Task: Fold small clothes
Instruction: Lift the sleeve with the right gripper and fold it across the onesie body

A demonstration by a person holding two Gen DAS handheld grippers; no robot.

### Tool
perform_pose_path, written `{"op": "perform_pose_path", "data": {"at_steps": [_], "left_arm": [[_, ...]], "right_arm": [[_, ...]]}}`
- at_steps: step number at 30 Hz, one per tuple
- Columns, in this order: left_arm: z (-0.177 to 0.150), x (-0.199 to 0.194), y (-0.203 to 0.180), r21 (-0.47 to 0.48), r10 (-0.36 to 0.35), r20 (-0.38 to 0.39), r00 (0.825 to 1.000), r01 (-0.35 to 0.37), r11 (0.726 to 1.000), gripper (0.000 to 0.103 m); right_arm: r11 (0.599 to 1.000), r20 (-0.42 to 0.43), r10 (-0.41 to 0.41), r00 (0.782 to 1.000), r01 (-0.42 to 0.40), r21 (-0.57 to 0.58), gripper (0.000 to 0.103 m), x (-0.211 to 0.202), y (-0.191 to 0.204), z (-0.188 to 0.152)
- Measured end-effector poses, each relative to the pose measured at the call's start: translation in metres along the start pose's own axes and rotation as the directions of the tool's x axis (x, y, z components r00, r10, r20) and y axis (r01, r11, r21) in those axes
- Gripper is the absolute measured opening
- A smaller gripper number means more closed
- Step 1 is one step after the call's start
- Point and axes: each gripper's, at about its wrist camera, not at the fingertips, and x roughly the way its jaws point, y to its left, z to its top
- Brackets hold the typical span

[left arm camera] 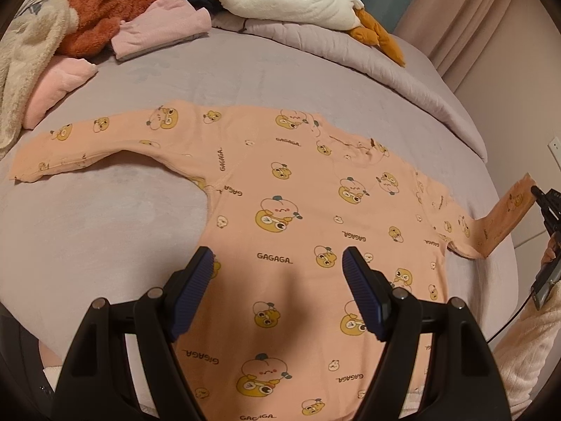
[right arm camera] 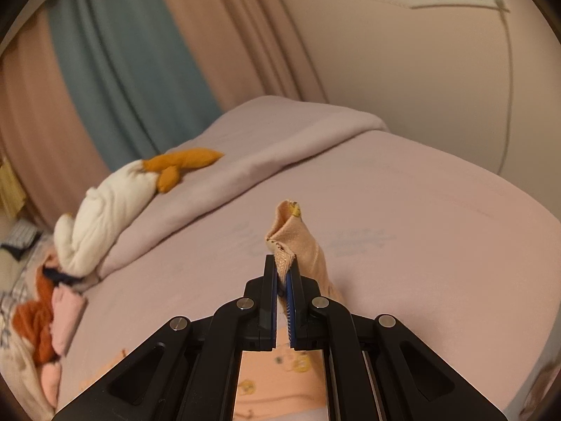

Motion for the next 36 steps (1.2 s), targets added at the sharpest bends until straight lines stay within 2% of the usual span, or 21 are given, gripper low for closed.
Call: {"op": "perform_pose_path", "data": {"at_steps": [12,19,26,36], "left_arm": [[-0.004,-0.020,0.015,-0.049,0.016,0.047,0.999,-0.014,0.999,0.075],[-0.005,-0.023,0.021,-0.068,0.020,0.050,0.999,-0.017,0.998,0.075],[-0.004,-0.026,0.025,-0.076,0.021,0.059,0.998,-0.017,0.997,0.075],[-0.004,-0.029,0.030,-0.086,0.018,0.062,0.998,-0.013,0.996,0.075]], "right_arm": [[0.986,-0.053,0.090,0.995,-0.096,-0.134,0.006,0.009,0.062,-0.012],[0.970,-0.097,0.142,0.985,-0.158,-0.183,0.006,0.014,0.092,-0.026],[0.950,-0.145,0.192,0.971,-0.221,-0.222,0.006,0.015,0.117,-0.040],[0.905,-0.245,0.253,0.936,-0.319,-0.282,0.006,0.023,0.159,-0.071]]}}
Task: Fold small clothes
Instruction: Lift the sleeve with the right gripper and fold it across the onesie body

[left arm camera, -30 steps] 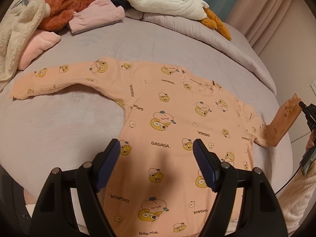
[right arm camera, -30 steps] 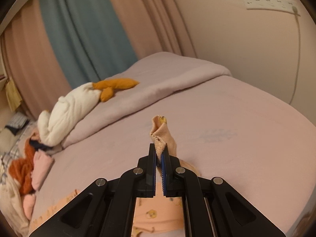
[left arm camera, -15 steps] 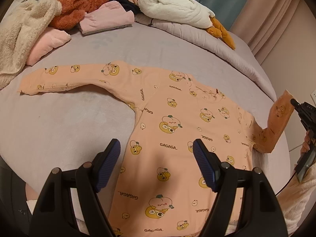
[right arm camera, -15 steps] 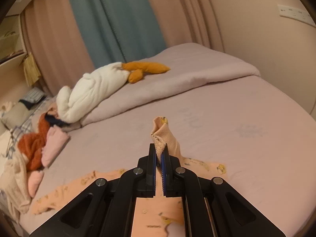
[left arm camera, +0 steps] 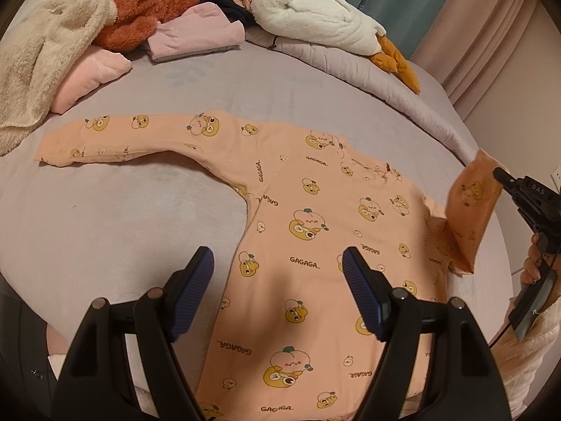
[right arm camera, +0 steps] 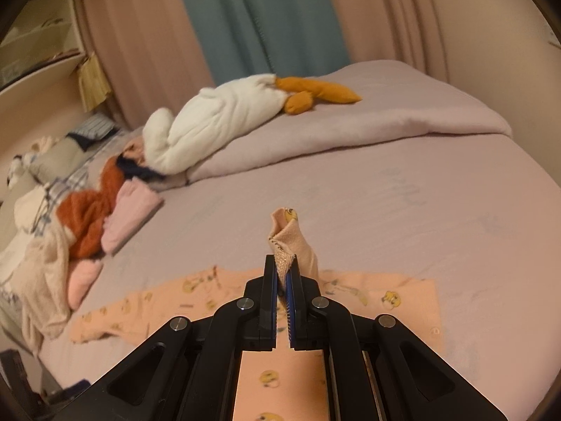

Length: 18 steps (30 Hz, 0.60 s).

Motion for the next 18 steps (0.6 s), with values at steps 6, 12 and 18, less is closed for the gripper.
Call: {"op": "perform_pose_path", "data": {"at_steps": [6,12,18], "left_arm": [[0.001,0.000,0.002,-0.001,0.000,0.001,1.000,0.000,1.000,0.075],[-0.001,0.000,0.006,-0.009,0.005,-0.003,1.000,-0.005,1.000,0.075],[-0.001,0.000,0.008,-0.013,0.005,-0.003,1.000,-0.005,1.000,0.075]], "right_arm": [[0.998,-0.060,0.038,0.997,-0.041,-0.043,0.006,0.018,0.024,-0.011],[0.995,-0.121,0.062,0.991,-0.070,-0.068,0.006,0.033,0.040,-0.025],[0.992,-0.189,0.075,0.979,-0.092,-0.085,0.006,0.049,0.053,-0.042]]}}
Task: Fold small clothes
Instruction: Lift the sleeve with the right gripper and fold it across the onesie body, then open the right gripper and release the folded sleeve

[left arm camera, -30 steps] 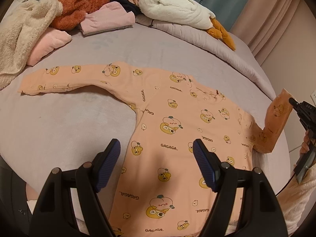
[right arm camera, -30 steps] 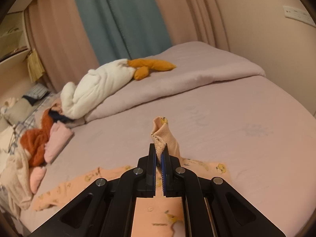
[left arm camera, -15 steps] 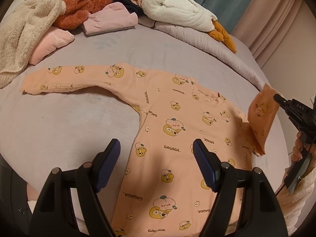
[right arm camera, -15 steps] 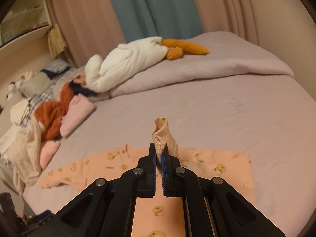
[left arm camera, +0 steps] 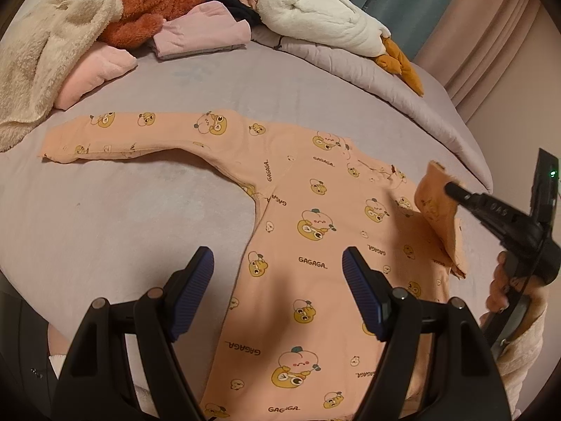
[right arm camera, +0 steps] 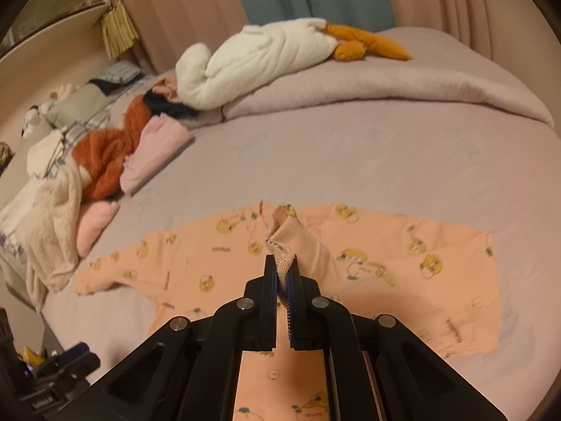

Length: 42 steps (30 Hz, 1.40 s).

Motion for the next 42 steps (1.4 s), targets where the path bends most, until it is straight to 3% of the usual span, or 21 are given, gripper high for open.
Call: {"op": "perform_pose_path", "data": {"at_steps": [8,16,26,31,32,35,38,42], "left_arm": [[-0.001,0.003,0.003,-0.005,0.006,-0.014,1.000,-0.006,1.000,0.075],[0.000,0.006,0.008,-0.009,0.016,-0.023,1.000,-0.016,1.000,0.075],[0.000,0.011,0.008,-0.003,0.017,-0.035,0.999,-0.017,1.000,0.075],[0.001,0.014,0.004,0.011,0.015,-0.044,0.999,-0.014,1.000,0.075],[0.002,0.015,0.003,0.015,0.014,-0.044,0.999,-0.013,1.000,0.076],[0.004,0.016,-0.002,0.028,0.006,-0.045,0.999,-0.005,1.000,0.077],[0.007,0.020,-0.010,0.047,-0.020,-0.052,0.998,0.022,0.999,0.077],[0.012,0.032,-0.027,0.077,-0.062,-0.072,0.995,0.068,0.995,0.077]], "right_arm": [[1.000,-0.117,0.011,0.993,-0.014,-0.022,0.006,0.029,0.012,-0.018],[0.999,-0.232,-0.013,0.973,0.004,-0.036,0.006,0.060,0.015,-0.043],[0.999,-0.245,-0.032,0.969,0.024,-0.035,0.006,0.066,0.017,-0.048],[1.000,-0.240,0.012,0.971,-0.012,0.002,0.009,0.061,0.013,-0.045],[1.000,-0.234,0.030,0.972,-0.026,0.017,0.015,0.057,0.012,-0.044],[0.996,-0.172,0.075,0.982,-0.065,0.061,0.046,0.036,0.004,-0.037],[0.995,-0.091,0.071,0.993,-0.064,0.075,0.049,0.009,-0.003,-0.029],[0.991,0.022,0.008,1.000,-0.011,0.132,0.057,-0.026,-0.028,-0.026]]}}
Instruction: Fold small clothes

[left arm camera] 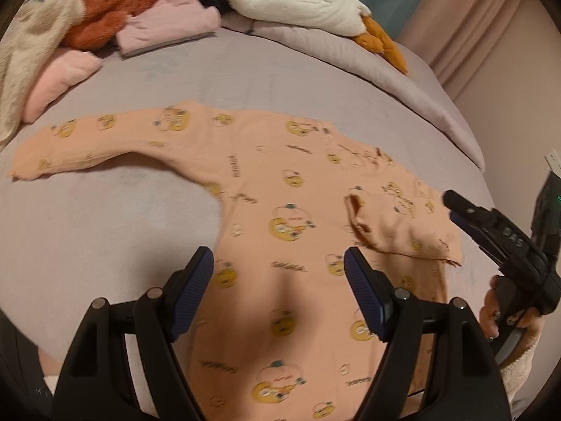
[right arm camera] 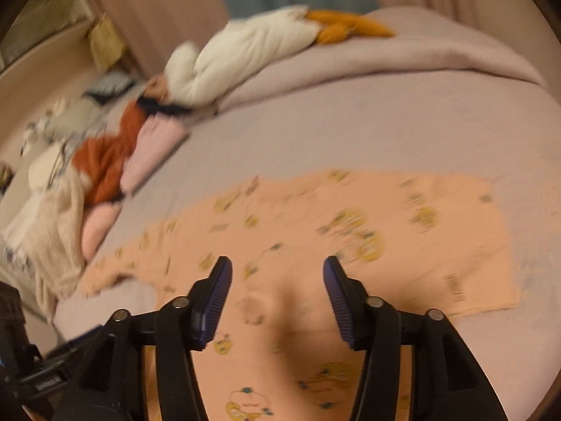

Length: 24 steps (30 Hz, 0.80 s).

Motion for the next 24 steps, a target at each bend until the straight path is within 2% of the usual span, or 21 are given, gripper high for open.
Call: {"op": "perform_pose_path", "data": {"at_steps": [7,11,14,16,17,20,22,24], "left_arm": [[0.018,0.043,-0.032,0.028,-0.133,-0.069,0.989,0.135,0.990,0.076],[0.026,0.081,-0.050,0.018,-0.172,-0.133,0.976,0.176,0.984,0.075],[0.027,0.109,-0.060,0.004,-0.213,-0.185,0.959,0.218,0.976,0.065],[0.027,0.126,-0.066,-0.009,-0.223,-0.222,0.949,0.227,0.974,0.054],[0.027,0.134,-0.068,-0.016,-0.223,-0.239,0.945,0.226,0.974,0.052],[0.027,0.144,-0.072,-0.010,-0.210,-0.219,0.953,0.213,0.977,0.038],[0.028,0.148,-0.075,-0.006,-0.182,-0.224,0.957,0.186,0.983,0.009],[0.029,0.149,-0.075,-0.016,-0.180,-0.228,0.957,0.181,0.983,0.008]], "right_arm": [[0.988,0.030,-0.084,0.996,0.080,0.135,0.057,-0.013,-0.052,-0.008],[0.975,0.031,-0.126,0.992,0.118,0.190,0.057,-0.020,-0.070,-0.016],[0.961,0.035,-0.159,0.987,0.146,0.235,0.057,-0.028,-0.088,-0.025],[0.950,0.035,-0.166,0.985,0.151,0.272,0.057,-0.032,-0.101,-0.031],[0.944,0.032,-0.176,0.984,0.159,0.290,0.057,-0.034,-0.107,-0.033],[0.931,0.032,-0.198,0.980,0.178,0.319,0.057,-0.038,-0.118,-0.040],[0.922,0.030,-0.208,0.978,0.186,0.339,0.057,-0.038,-0.124,-0.043],[0.919,0.029,-0.206,0.978,0.183,0.350,0.057,-0.039,-0.127,-0.046]]}}
